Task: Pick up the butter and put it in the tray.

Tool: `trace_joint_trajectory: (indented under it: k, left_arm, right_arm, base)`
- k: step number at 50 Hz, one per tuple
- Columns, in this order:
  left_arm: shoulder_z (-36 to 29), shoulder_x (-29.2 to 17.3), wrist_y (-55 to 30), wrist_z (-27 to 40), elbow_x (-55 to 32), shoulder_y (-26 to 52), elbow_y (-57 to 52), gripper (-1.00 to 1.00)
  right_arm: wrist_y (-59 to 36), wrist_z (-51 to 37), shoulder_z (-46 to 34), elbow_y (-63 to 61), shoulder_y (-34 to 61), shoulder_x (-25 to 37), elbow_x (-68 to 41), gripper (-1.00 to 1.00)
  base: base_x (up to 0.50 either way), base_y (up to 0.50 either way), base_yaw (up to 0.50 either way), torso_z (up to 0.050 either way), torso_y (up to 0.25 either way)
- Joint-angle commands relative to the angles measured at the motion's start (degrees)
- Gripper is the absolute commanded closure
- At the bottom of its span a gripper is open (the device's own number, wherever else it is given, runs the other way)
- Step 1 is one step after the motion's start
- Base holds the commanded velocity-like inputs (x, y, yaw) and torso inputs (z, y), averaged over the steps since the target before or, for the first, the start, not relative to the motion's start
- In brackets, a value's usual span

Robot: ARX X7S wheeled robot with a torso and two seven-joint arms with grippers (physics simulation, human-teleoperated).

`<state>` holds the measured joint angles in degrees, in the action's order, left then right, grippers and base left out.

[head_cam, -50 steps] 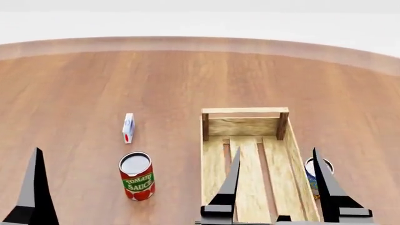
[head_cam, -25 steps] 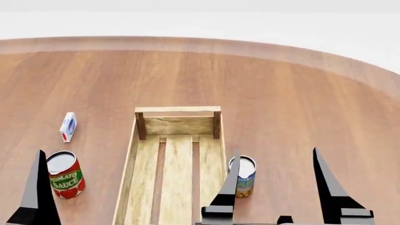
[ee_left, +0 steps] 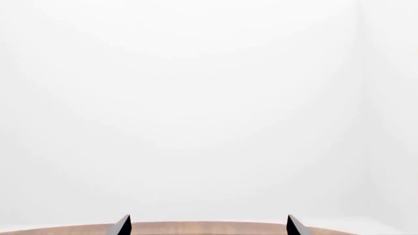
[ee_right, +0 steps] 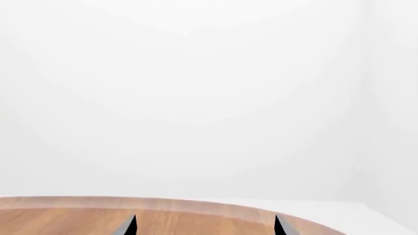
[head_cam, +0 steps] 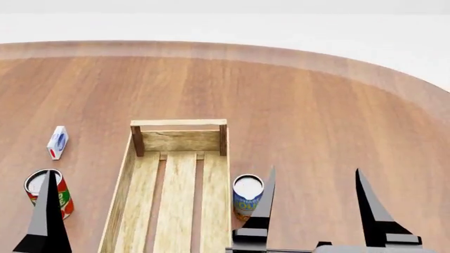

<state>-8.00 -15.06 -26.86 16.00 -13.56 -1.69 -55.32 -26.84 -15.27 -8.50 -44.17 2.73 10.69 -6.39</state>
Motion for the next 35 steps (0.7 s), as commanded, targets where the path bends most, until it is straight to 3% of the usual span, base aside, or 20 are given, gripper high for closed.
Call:
trace_joint_trajectory:
  k: [1, 35]
  left_arm:
    - [-0.5, -0.8, 0.3, 0.9, -0.4, 0.1, 0.2, -1.0]
    - [-1.7, -2.4, 1.4, 3.0, -1.3, 0.2, 1.0, -1.0]
  right_arm:
    - [1.7, -0.1, -0.5, 0.5, -0.5, 0.7, 0.0, -1.0]
    - [1.1, -0.3, -3.6, 0.1, 0.2, 3.6, 0.1, -1.0]
  base:
    - [0.0, 0.0, 0.0, 0.0, 0.0]
    - [0.0, 0.0, 0.48, 0.0, 0.0]
